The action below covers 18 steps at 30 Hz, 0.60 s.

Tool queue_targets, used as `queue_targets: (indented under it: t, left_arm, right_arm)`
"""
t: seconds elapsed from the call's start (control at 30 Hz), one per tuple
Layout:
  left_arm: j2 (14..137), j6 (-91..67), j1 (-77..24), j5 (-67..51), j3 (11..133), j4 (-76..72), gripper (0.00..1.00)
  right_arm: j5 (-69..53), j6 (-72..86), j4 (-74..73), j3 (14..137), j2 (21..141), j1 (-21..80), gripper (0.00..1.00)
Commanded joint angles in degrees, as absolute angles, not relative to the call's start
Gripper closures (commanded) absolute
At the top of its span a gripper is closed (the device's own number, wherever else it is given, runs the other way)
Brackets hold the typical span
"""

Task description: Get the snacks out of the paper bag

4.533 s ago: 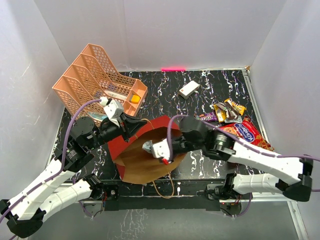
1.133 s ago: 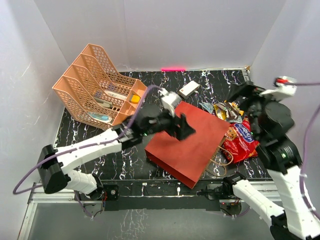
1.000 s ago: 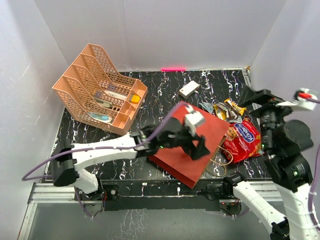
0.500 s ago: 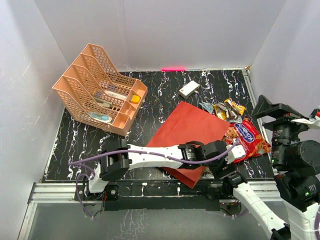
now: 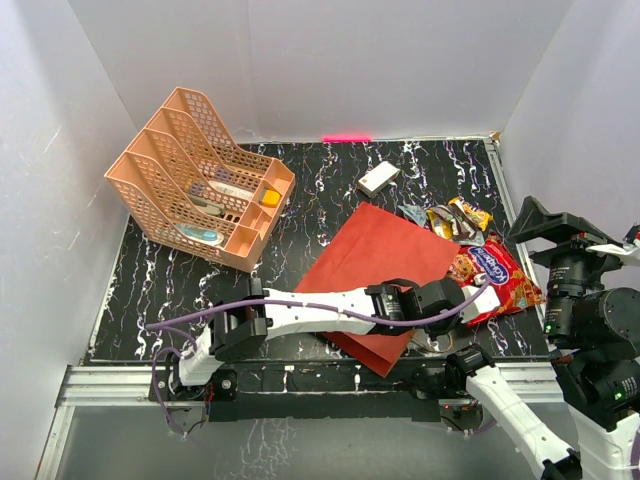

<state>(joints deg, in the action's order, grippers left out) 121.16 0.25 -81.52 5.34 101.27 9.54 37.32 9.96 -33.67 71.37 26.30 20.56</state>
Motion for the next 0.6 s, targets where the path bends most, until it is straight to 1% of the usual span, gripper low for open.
queue_targets:
  t: [0.0, 0.3, 0.4, 0.57]
  left_arm:
    - [112.3, 0.4, -81.7, 8.1, 104.4, 10.7, 1.0]
    - [99.2, -3.5, -80.1, 18.6, 98.9, 7.9, 1.0]
    - [94.8, -7.7, -77.2, 20.6, 96.8, 10.4, 1.0]
    - [85.6, -14.5, -68.2, 22.2, 89.6, 15.1, 1.0]
  right_arm:
    - [37.9, 9.5, -32.7, 71.7, 26.1, 20.6, 0.01]
    - [37.2, 9.1, -30.9, 72.9, 28.0, 20.7, 0.01]
    - [37.3, 9.3, -30.2, 72.6, 28.2, 20.6, 0.01]
    - [36.4, 10.6, -28.9, 73.1, 29.1, 20.6, 0.01]
